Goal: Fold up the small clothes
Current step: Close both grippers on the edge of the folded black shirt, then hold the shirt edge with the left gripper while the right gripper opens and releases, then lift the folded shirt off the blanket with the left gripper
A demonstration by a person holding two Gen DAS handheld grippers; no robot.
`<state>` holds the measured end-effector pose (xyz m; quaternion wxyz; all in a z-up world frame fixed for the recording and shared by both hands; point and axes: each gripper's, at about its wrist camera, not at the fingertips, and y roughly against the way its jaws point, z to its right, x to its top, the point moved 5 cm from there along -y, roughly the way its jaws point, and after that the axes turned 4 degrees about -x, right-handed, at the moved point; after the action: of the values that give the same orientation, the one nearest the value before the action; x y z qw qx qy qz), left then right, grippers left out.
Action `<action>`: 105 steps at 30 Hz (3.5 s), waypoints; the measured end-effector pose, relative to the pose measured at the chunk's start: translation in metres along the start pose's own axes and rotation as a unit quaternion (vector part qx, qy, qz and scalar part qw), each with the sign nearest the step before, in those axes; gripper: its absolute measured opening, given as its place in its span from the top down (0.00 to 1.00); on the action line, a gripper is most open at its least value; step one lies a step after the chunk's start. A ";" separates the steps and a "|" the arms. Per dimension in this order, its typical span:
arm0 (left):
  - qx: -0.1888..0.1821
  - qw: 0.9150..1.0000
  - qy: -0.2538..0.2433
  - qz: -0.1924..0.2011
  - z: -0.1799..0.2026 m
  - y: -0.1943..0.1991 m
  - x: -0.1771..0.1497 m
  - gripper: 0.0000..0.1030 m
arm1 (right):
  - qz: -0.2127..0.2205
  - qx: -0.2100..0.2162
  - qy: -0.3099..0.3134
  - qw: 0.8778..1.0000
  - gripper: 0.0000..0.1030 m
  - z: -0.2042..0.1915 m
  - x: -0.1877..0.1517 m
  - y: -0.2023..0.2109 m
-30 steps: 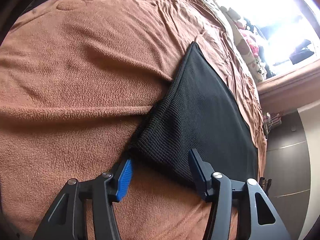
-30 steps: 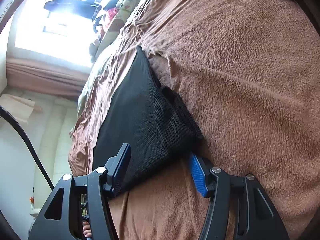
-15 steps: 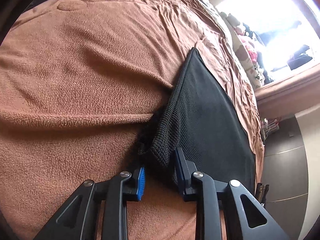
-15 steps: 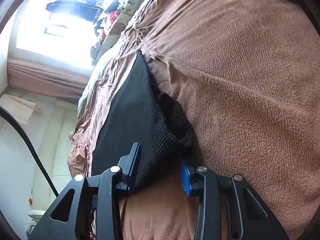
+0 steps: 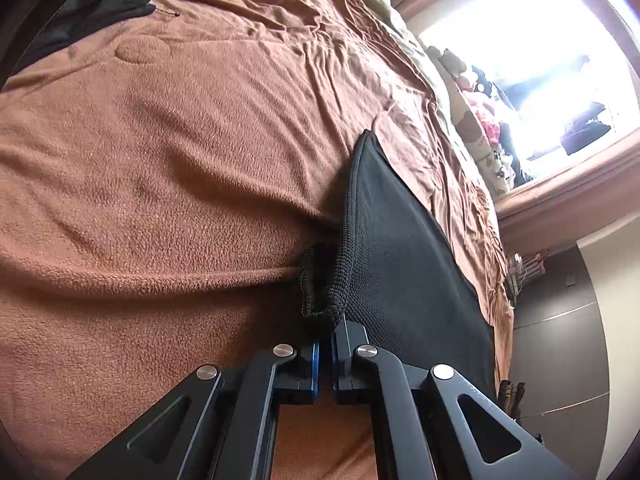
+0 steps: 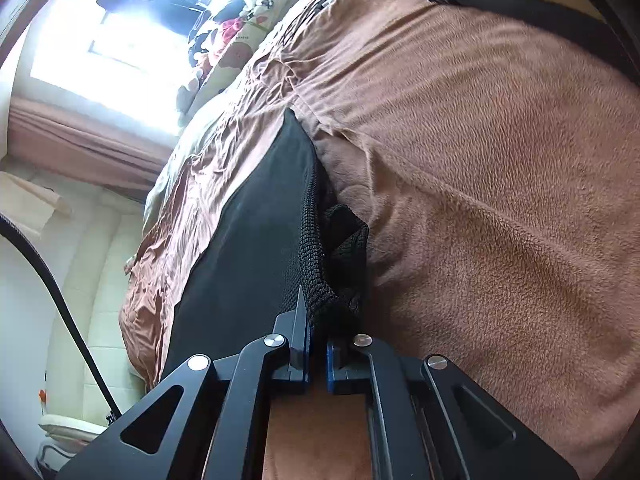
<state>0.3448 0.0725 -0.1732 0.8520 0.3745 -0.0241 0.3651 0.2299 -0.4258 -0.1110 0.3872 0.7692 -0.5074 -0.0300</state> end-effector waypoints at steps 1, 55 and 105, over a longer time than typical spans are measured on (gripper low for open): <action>0.004 1.000 -0.001 0.003 0.003 0.003 0.001 0.97 | -0.002 -0.004 0.002 1.000 0.99 -0.002 -0.001 0.001; -0.022 0.999 0.049 -0.004 -0.057 0.054 -0.069 0.65 | 0.004 -0.090 0.210 0.974 0.71 -0.119 -0.084 0.113; -0.035 0.997 0.055 0.031 -0.060 0.067 -0.076 0.96 | -0.176 -0.124 0.400 0.891 0.90 -0.226 -0.191 -0.134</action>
<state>0.2320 0.0960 -0.1986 0.8527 0.3230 -0.0011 0.4105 0.3381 -0.1196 -0.1030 0.6384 0.7383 -0.1579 0.1498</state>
